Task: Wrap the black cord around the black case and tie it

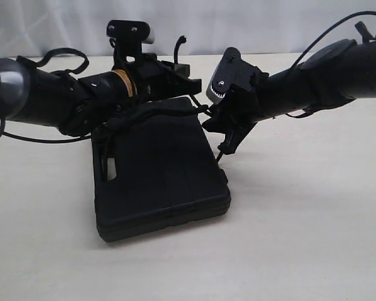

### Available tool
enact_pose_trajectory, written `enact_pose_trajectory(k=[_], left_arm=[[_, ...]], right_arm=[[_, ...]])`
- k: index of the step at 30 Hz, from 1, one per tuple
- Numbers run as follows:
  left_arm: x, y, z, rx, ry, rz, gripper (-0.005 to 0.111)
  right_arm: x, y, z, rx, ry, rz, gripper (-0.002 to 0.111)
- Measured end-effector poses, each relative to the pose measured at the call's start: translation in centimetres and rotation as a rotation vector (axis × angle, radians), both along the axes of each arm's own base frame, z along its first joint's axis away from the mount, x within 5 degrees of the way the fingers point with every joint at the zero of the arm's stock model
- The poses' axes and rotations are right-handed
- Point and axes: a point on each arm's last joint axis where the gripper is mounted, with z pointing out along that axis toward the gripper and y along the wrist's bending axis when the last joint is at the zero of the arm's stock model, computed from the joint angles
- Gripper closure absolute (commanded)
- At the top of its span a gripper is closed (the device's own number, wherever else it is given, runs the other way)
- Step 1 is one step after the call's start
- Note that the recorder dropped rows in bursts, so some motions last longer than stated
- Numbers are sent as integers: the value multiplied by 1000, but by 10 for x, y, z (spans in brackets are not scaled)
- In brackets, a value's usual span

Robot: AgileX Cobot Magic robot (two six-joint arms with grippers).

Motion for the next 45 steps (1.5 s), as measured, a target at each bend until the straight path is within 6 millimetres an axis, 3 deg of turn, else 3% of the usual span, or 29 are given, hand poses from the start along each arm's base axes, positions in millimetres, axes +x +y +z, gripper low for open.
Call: enact_pose_trajectory(k=[1,6,9,12,21,31,40,45], left_arm=[[1,2,3,-4,-9,3,107],[-2,7,32,-24,-84,3,107],[-4,8,41,-15,-97,0,107],[-8,10,58,-18,-135,-3,107],[-20,17,101,-63,-236,-2,107],[-21,17,102,-45,-253,-19,107],[-22,16,103,-32,-263,-31,107],[-22,17,103,-23,-256,-29,107]], right_arm=[[0,0,2,1,-4,0,48],[-8,-1,36,47,-67,-3,47],[-9,-5,65,150,-103,-153,47],[-8,-8,75,205,-102,-248,47],[-7,-8,75,238,-74,-286,47],[-11,-2,76,352,26,-291,51],[-11,11,45,386,179,-184,53],[-11,14,43,413,196,-161,53]])
